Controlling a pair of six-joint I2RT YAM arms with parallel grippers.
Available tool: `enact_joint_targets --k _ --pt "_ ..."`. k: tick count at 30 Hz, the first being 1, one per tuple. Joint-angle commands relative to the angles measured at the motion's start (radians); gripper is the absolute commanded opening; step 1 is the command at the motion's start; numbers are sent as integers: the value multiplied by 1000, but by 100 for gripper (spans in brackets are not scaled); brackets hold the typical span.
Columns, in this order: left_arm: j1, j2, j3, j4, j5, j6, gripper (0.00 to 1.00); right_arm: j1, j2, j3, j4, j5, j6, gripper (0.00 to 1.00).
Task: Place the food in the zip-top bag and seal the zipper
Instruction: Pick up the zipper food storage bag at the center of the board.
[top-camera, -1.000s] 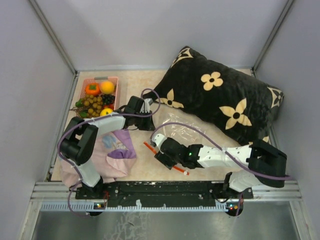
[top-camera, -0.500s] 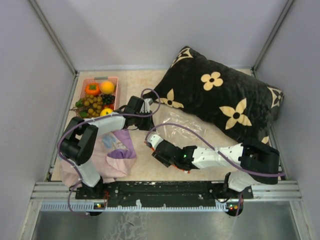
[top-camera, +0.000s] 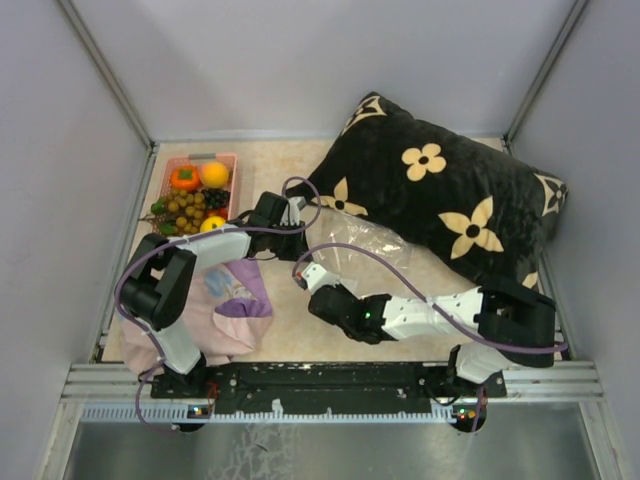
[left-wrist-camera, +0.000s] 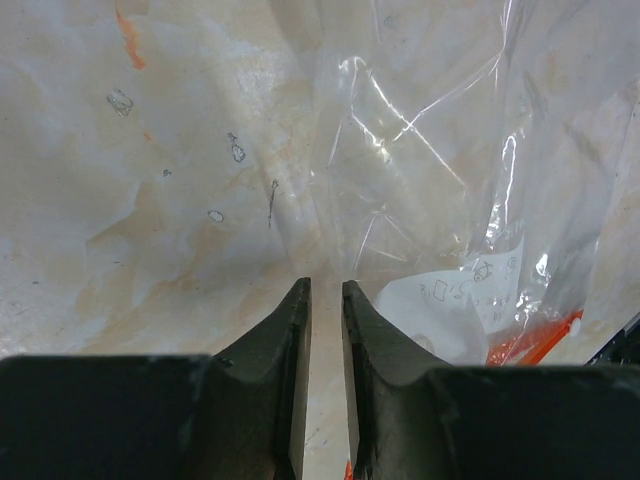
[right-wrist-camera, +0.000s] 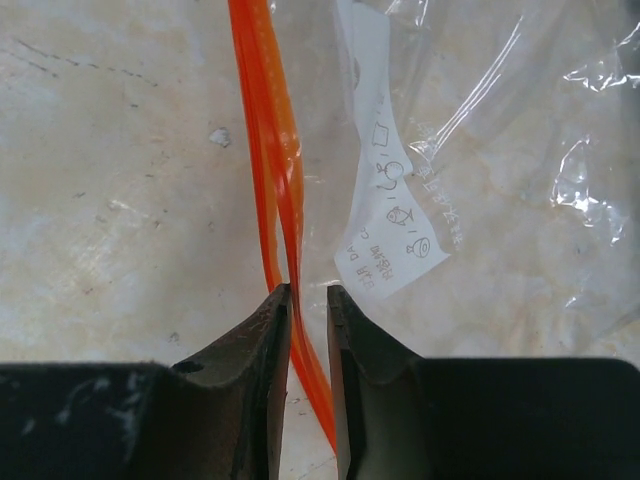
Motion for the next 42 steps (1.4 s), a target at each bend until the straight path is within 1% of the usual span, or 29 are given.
enact_joint_targets --k 1,4,11,12,13,14,16,21,26,29,33,36,42 --pt "-3 4 -2 29 31 -7 24 12 31 17 53 125 38 23" --pt "-4 9 -6 31 35 -10 25 12 55 8 79 140 33 25" --pt "-3 8 -11 38 48 -22 25 12 105 -5 121 226 31 26" --pt "-4 2 -11 38 48 -23 26 12 109 -4 123 239 29 24" --pt "-3 -8 -12 34 45 -26 26 12 109 -2 122 252 28 14" --pt "-4 -19 -12 31 36 -30 28 12 103 0 120 257 27 0" --pt "-2 -51 -14 20 12 -36 30 13 80 7 114 263 27 0" --pt "25 -193 -42 12 -53 -81 40 10 -3 29 90 250 28 0" --pt "42 -369 -74 -10 -152 -103 56 -3 -69 65 46 236 24 0" --pt "43 -464 -103 -26 -184 -123 61 -15 -101 91 22 214 28 0" --pt "42 -575 -177 -35 -170 -165 65 -27 -131 134 -6 194 47 0" --pt "40 -662 -234 -41 -149 -215 66 -33 -134 178 -32 198 67 0" --pt "31 -830 -348 19 -113 -357 68 -40 -128 242 -55 132 156 0"
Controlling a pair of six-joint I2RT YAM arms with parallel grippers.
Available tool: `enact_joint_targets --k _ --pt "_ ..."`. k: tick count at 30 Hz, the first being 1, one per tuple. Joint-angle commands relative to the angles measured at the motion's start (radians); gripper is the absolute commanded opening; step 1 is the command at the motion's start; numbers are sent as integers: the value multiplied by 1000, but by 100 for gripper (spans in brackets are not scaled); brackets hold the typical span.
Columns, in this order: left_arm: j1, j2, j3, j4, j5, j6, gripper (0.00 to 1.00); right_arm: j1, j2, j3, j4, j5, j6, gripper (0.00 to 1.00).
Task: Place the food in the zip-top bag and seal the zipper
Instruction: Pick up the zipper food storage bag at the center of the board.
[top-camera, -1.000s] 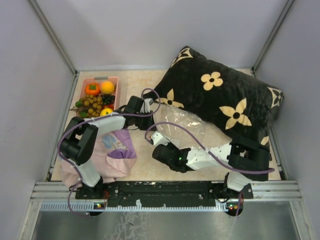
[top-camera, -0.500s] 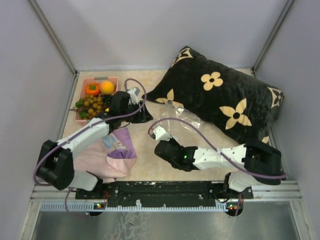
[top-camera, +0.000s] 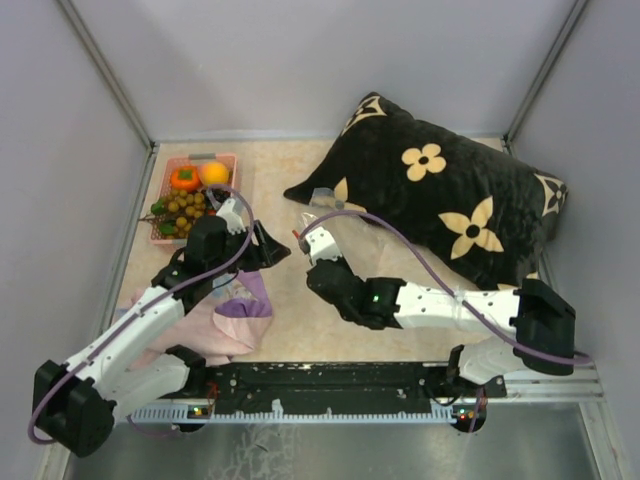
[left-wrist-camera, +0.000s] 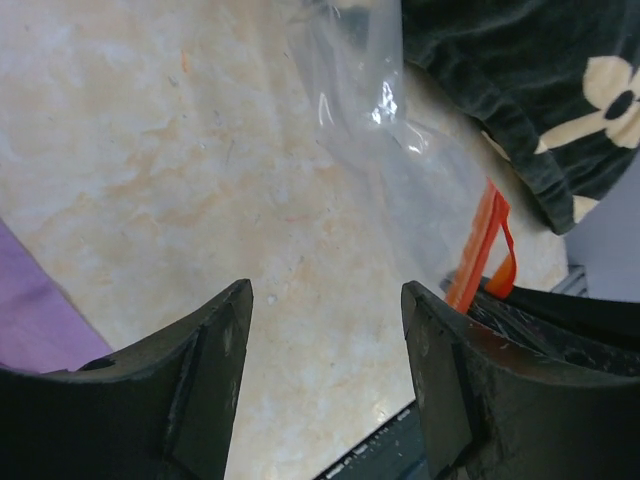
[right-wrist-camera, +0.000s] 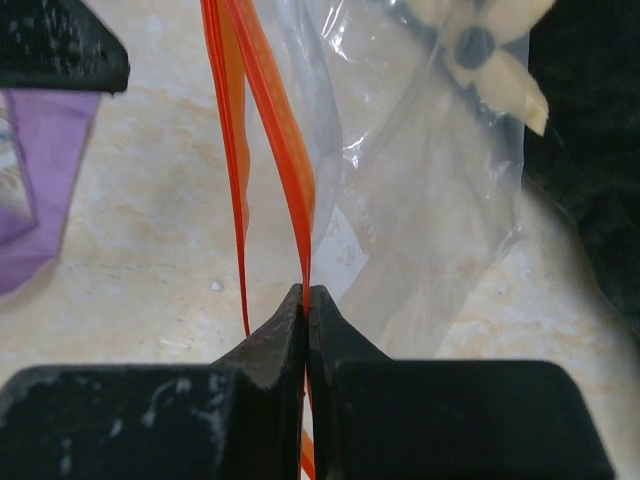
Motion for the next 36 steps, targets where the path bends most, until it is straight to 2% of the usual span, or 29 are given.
enact_joint_targets --k 1,11,19,26,32,36 --pt "-12 -105 -58 55 34 -133 68 -10 -23 80 3 -48 98 0" --pt "-63 -172 -121 85 -4 -213 71 -40 70 179 48 -235 219 0" --pt "-85 -158 -157 90 -73 -253 72 -42 150 259 15 -269 261 0" --pt "-97 -139 -129 -51 -199 -217 64 -45 163 277 -25 -218 274 0" --pt "-98 -139 -138 -137 -248 -203 49 -49 150 282 -30 -190 275 0" --pt "-98 -143 -97 -197 -297 -176 45 -54 151 287 -40 -182 284 0"
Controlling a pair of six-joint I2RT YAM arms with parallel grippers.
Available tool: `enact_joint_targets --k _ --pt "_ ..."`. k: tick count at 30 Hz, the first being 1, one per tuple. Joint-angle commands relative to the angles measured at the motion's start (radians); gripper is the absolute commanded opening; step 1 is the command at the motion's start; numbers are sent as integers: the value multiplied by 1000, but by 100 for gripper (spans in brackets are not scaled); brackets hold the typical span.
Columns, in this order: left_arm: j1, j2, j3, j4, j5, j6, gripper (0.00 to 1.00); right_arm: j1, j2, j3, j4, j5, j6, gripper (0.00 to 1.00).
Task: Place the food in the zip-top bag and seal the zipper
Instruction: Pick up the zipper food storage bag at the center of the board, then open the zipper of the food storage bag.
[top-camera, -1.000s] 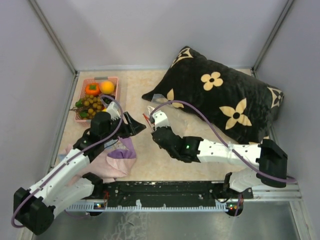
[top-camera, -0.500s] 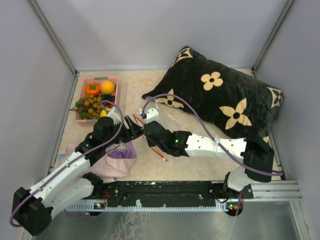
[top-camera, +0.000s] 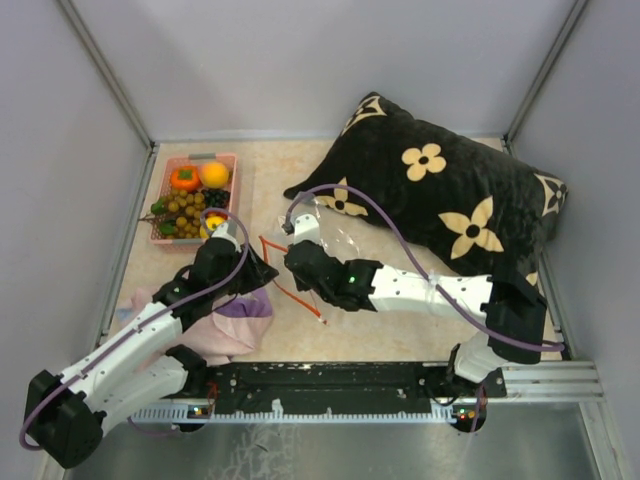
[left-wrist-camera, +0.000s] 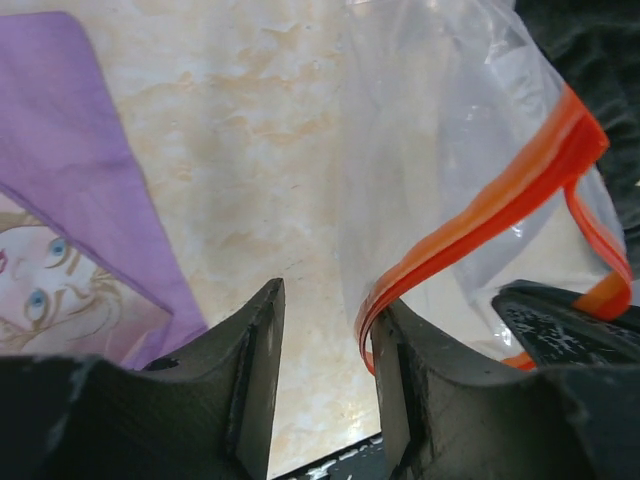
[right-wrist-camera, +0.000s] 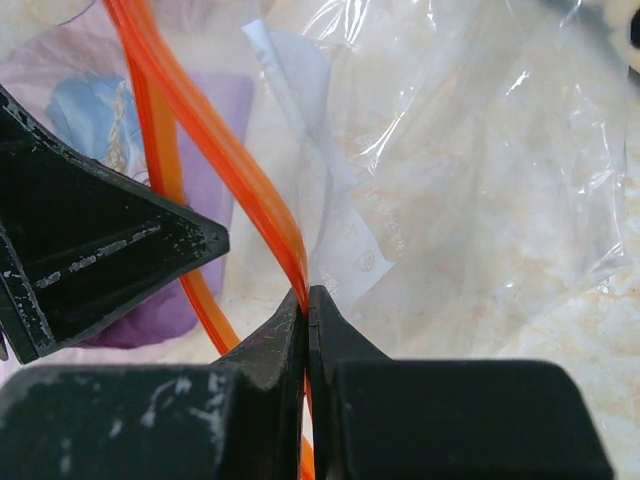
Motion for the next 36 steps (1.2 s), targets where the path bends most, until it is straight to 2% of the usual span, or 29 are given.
enact_joint_targets --k 1,9,15,22,27,30,34,36 --pt "-6 -3 61 -91 -80 49 43 -15 -13 62 8 48 33 0" --pt "-10 -1 47 -103 -98 46 37 -31 -1 108 -26 68 74 0" --pt "-24 -44 5 24 -65 10 40 -35 3 127 -5 65 100 0" --pt "-60 20 10 134 -46 -1 39 -38 20 147 7 57 126 0" --pt "-97 64 -20 218 -59 2 34 -55 14 152 10 39 125 0" --pt "-112 82 -24 260 -54 1 28 -63 4 145 12 44 118 0" --pt "-113 99 25 232 -50 10 8 -74 5 142 -24 72 98 0" --pt "-113 103 59 198 -44 6 2 -74 3 140 -44 88 74 0"
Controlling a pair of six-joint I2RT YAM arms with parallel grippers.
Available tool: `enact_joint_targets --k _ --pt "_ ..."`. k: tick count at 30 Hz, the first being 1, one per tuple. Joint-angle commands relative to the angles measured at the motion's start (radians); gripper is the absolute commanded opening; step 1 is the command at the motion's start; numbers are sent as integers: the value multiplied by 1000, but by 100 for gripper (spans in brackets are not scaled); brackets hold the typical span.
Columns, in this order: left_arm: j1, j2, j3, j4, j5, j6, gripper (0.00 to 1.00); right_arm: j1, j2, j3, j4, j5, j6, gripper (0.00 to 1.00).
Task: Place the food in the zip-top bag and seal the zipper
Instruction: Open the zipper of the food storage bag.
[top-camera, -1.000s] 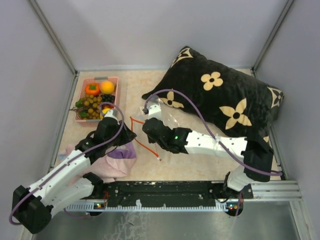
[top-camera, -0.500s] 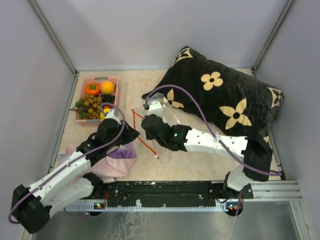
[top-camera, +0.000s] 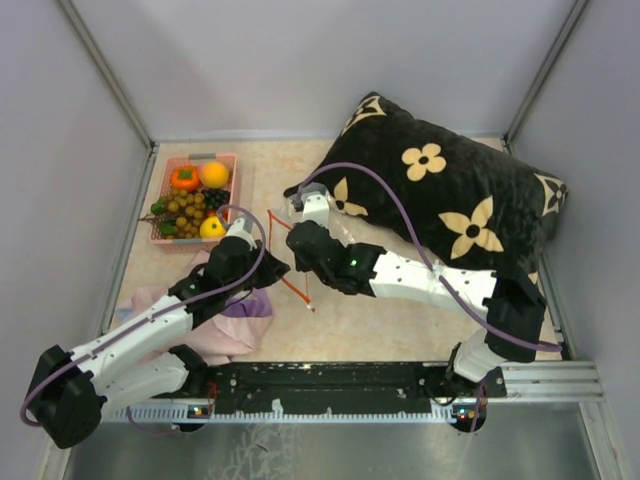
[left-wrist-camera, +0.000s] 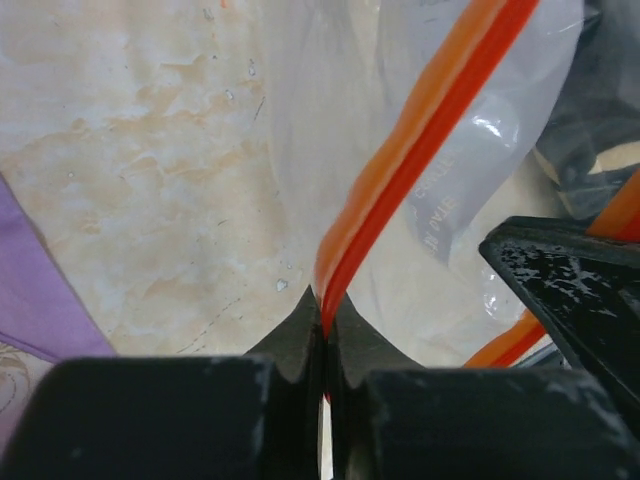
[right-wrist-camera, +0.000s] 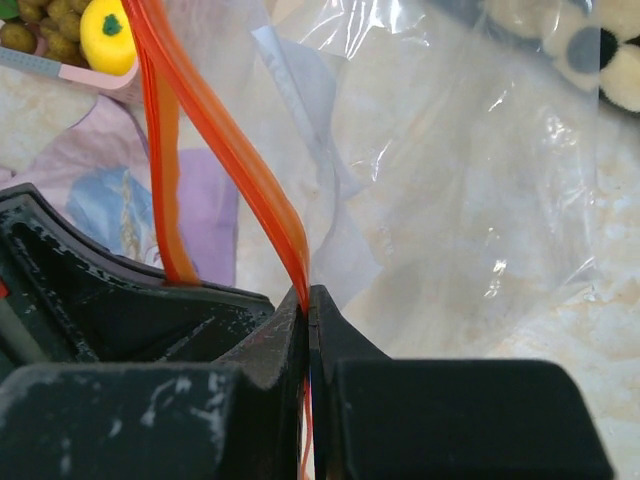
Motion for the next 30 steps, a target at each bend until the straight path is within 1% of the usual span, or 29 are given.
enact_joint_targets --k 1,2,6,9,13,16,18,20,24,27,28,30 --pt "-7 7 83 -10 19 1 0 -8 -16 44 -10 72 -35 0" --pt "-7 9 99 -25 27 -1 0 -8 -19 45 -22 79 -45 0" --pt "-7 13 161 -81 37 -21 0 -8 -30 50 -75 106 -64 15" --pt "-6 18 192 -99 45 -29 0 -8 -39 48 -87 87 -68 31" --pt "-8 33 214 -99 63 -37 0 -8 -61 29 -41 24 -56 49" --pt "-8 47 226 -98 75 -36 0 -8 -69 17 -6 18 -55 52" --pt "-8 51 236 -105 77 -31 0 -8 -65 19 -8 48 -66 51" --pt "-6 54 251 -130 63 -21 0 -8 -61 23 -19 89 -87 44" --pt "-6 52 308 -236 3 0 0 -10 -73 31 -54 164 -130 16" --pt "-6 52 357 -308 -13 29 0 -12 -95 30 -78 228 -172 2" --pt "-6 51 375 -336 -20 38 0 -13 -103 34 -89 248 -187 0" --pt "-6 53 400 -381 -43 57 0 -20 -117 53 -115 284 -220 0"
